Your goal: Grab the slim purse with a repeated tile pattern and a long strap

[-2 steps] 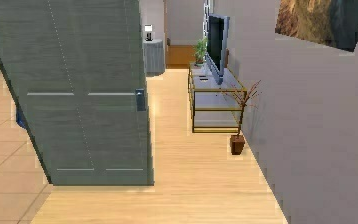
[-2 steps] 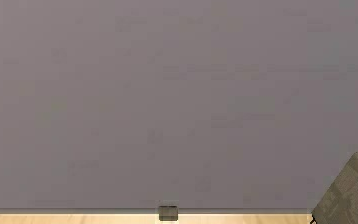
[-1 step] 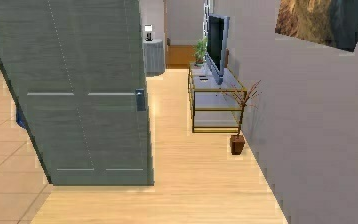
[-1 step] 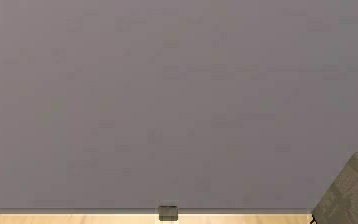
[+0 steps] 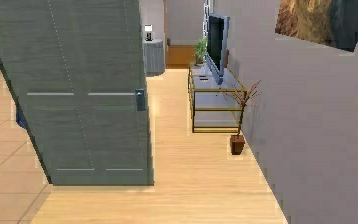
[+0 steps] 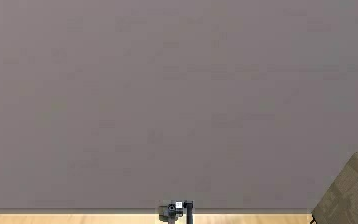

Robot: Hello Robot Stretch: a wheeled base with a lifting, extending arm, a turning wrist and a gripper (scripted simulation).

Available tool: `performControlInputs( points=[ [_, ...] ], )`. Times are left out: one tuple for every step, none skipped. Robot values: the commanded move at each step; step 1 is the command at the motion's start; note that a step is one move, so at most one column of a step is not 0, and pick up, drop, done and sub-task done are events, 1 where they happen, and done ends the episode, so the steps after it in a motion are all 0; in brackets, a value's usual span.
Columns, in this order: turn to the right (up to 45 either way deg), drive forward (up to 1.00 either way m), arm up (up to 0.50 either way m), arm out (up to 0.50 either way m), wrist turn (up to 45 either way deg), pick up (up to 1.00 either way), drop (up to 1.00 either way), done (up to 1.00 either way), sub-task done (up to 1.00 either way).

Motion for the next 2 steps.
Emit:
performControlInputs(
  points=[
    [0.0, 0.0, 0.0, 0.0, 45.0, 0.0, 0.0, 0.0, 0.0],
    [0.0, 0.0, 0.0, 0.0, 45.0, 0.0, 0.0, 0.0, 0.0]
  ],
)
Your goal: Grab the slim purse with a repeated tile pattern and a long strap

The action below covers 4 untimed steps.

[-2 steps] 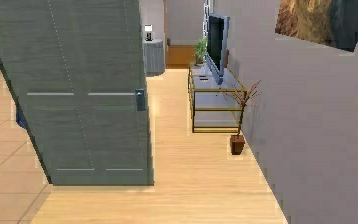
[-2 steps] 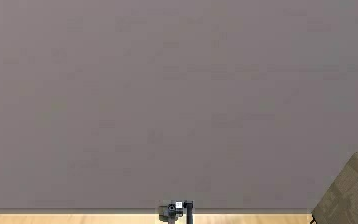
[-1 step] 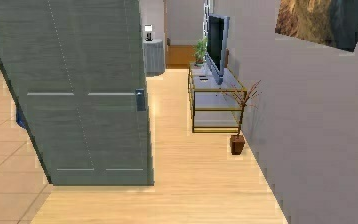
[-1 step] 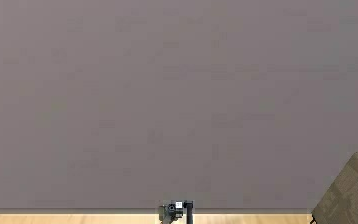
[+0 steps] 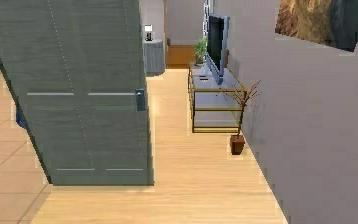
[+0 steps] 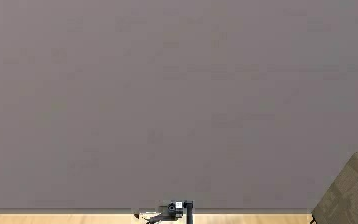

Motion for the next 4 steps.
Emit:
performControlInputs(
  points=[
    [0.0, 0.0, 0.0, 0.0, 45.0, 0.0, 0.0, 0.0, 0.0],
    [0.0, 0.0, 0.0, 0.0, 36.0, 0.0, 0.0, 0.0, 0.0],
    [0.0, 0.0, -0.3, 0.0, 0.0, 0.0, 0.0, 0.0, 0.0],
    [0.0, 0.0, 0.0, 0.0, 0.0, 1.0, 0.0, 0.0, 0.0]
  ],
)
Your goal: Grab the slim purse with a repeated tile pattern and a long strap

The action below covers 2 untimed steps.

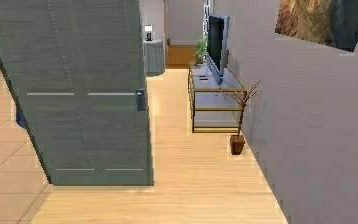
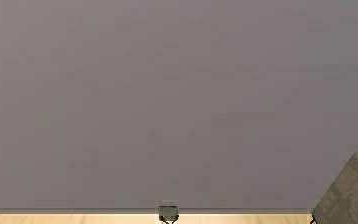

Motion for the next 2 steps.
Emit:
performControlInputs(
  points=[
    [0.0, 0.0, 0.1, 0.0, 0.0, 0.0, 0.0, 0.0, 0.0],
    [0.0, 0.0, 0.0, 0.0, 0.0, 0.0, 0.0, 1.0, 0.0]
  ],
)
